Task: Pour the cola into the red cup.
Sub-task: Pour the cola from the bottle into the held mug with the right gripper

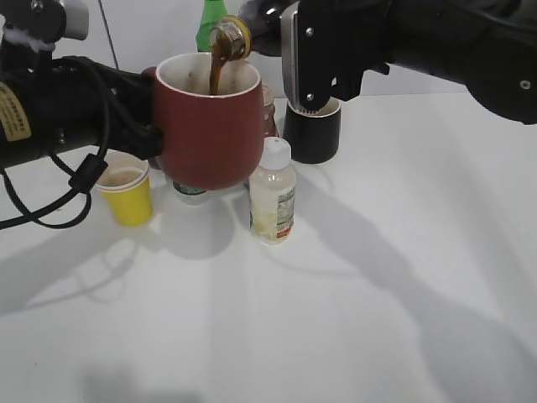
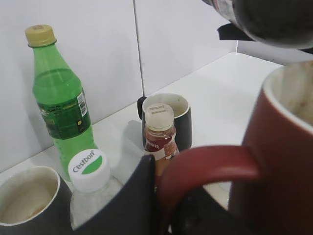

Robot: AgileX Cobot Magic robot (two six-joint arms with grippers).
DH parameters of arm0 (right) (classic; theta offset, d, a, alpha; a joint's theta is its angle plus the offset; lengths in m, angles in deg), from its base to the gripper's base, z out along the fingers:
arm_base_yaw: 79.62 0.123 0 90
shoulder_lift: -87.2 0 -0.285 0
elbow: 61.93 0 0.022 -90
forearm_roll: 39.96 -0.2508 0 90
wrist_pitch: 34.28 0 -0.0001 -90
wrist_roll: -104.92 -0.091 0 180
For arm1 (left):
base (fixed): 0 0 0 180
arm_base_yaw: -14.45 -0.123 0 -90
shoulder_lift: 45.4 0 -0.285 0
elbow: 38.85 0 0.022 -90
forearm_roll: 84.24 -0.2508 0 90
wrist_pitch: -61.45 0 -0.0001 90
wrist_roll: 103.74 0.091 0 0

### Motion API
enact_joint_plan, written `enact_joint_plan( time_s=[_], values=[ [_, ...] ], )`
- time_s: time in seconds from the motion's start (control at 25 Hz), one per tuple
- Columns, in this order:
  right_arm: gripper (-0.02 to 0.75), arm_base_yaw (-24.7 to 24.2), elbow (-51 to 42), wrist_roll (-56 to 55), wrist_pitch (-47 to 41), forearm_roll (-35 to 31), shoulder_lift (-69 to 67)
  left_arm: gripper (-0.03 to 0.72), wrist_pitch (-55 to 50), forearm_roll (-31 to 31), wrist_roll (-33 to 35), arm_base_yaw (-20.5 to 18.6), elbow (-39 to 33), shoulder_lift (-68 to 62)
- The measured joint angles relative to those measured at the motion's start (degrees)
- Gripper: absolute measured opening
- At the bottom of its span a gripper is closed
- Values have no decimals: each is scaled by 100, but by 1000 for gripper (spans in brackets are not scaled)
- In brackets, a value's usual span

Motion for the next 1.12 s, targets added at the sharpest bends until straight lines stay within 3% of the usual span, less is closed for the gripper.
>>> enact_joint_plan(
  time_s=[1.12],
  values=[
    [474, 0, 0, 13, 29, 0, 0, 54, 0, -5, 0, 0, 0, 0]
  ],
)
